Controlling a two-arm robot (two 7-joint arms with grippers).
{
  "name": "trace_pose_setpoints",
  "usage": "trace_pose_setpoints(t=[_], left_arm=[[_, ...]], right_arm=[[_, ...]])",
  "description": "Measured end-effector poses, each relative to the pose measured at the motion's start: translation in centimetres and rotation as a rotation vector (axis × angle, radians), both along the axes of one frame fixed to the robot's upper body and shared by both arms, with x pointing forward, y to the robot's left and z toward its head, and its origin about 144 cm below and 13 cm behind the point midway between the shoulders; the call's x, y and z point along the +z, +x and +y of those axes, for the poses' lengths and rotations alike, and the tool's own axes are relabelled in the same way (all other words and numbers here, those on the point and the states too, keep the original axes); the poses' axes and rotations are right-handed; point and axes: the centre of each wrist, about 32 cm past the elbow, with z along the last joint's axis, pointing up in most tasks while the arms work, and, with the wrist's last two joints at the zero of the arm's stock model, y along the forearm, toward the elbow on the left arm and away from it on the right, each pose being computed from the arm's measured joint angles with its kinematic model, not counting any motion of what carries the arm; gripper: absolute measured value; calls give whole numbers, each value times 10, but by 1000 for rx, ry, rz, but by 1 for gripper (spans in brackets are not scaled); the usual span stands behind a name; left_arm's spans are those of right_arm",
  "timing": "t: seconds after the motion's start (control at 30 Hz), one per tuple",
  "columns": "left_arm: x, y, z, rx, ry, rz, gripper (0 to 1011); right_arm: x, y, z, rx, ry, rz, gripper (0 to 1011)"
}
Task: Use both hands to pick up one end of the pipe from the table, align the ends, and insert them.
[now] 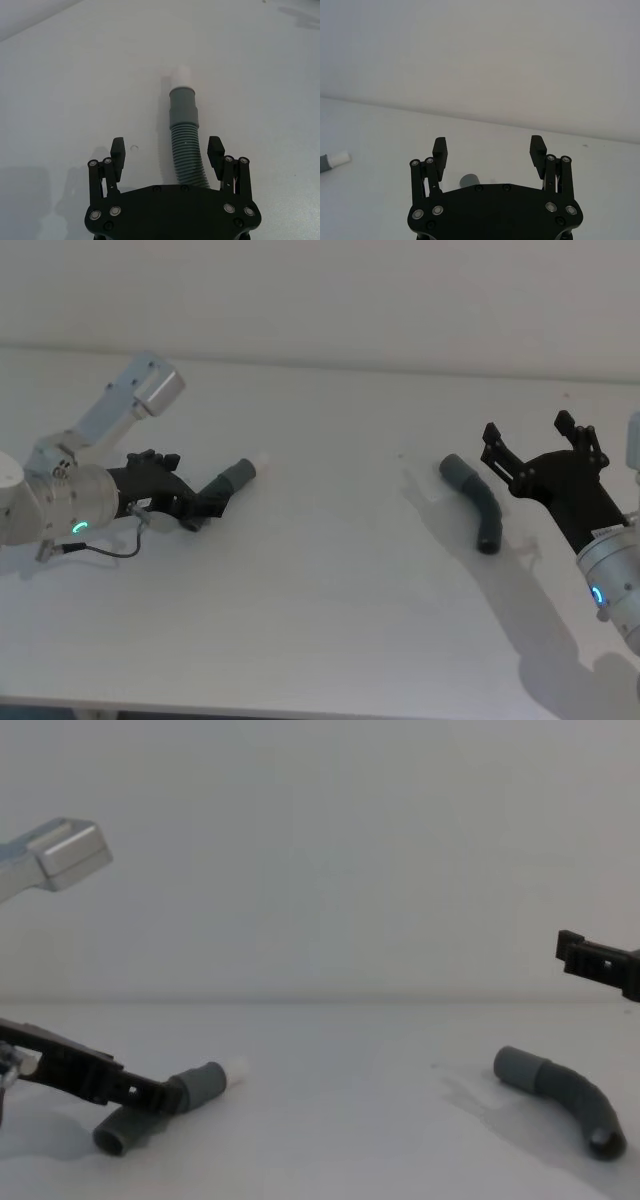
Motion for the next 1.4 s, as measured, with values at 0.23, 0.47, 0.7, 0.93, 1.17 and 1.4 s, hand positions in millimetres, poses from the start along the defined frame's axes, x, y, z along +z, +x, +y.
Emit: trace_pose_setpoints(t=[0.23, 0.47, 0.7, 0.93, 1.17, 1.4], left_arm=[[0, 4, -1, -17, 6, 10, 1002], [-1, 10, -3, -36, 12, 18, 1002], [-2, 15, -7, -47, 14, 17, 1002], [-4, 20, -10, -56, 15, 16, 1001], [-5, 23, -14, -58, 13, 17, 1001], [-6, 24, -17, -56, 9, 25, 1002]], right_arm=[[0, 0, 0, 0, 0, 0, 1004], [0, 0, 0, 0, 0, 0, 1004], [0, 0, 0, 0, 0, 0, 1004], [0, 0, 0, 0, 0, 0, 1004], [0, 0, 0, 0, 0, 0, 1004], [0, 0, 0, 0, 0, 0, 1004]])
